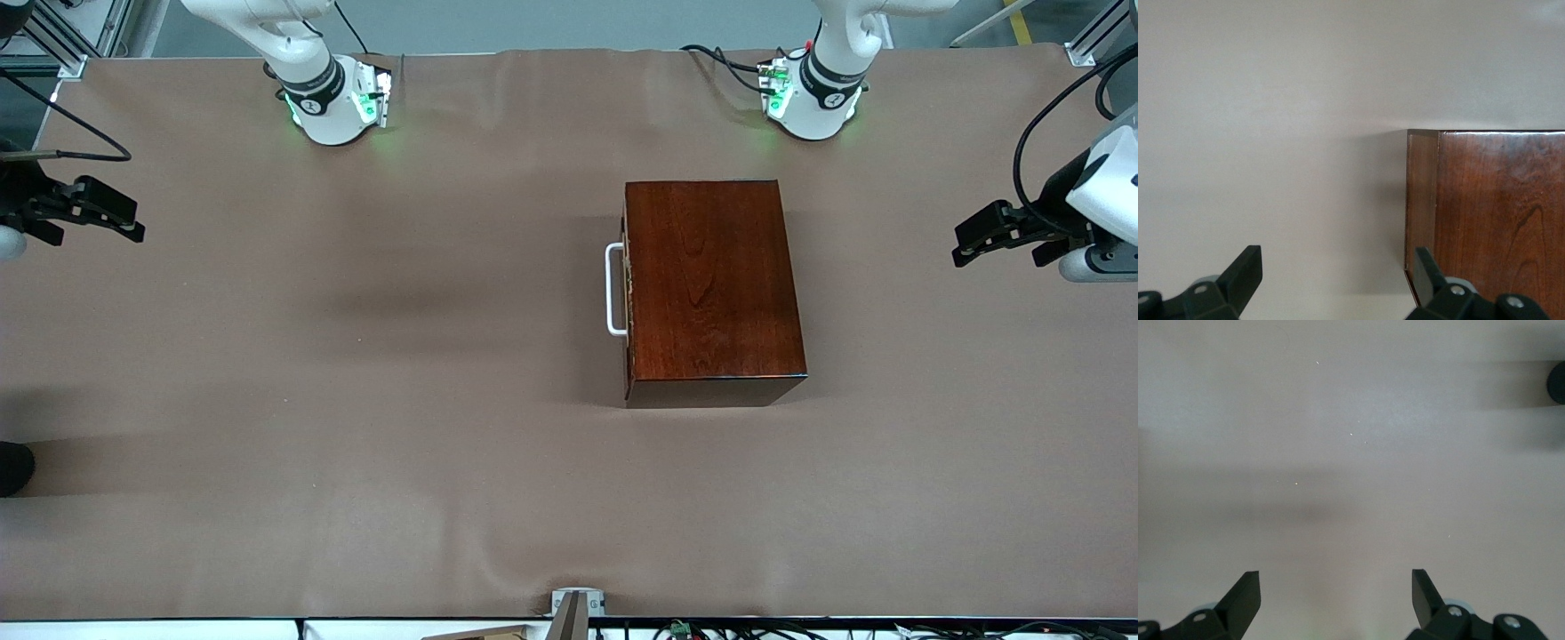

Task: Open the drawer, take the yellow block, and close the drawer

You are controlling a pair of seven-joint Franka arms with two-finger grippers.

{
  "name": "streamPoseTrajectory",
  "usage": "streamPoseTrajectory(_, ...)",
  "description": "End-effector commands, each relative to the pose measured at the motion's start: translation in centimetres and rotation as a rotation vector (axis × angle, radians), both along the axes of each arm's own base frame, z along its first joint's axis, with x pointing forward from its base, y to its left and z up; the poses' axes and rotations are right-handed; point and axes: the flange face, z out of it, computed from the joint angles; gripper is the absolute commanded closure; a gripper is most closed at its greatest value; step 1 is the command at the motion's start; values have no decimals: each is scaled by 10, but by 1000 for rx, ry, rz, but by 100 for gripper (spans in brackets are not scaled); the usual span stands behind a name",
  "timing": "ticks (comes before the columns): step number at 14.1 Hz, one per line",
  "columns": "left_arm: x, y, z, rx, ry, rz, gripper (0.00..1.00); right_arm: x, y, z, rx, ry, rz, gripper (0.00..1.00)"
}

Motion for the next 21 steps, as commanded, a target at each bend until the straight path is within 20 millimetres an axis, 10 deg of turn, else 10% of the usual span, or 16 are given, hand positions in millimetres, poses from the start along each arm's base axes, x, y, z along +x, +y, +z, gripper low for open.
streamPoseTrajectory(1,-2,-2,1,-10,-11,-4,0,0,-1,4,15,-2,-14,0)
streamPoseTrajectory(14,2,-13,4,-7,-26,-15,0,0,-1,4,15,1,-14,0)
streamPoseTrajectory(19,17,-38,-21,-18,11,-40,0,1,-1,3,15,0,-14,0)
streamPoseTrajectory(21,32,-79,-26,-15,5,-100,0,0,-1,4,15,-3,-16,0)
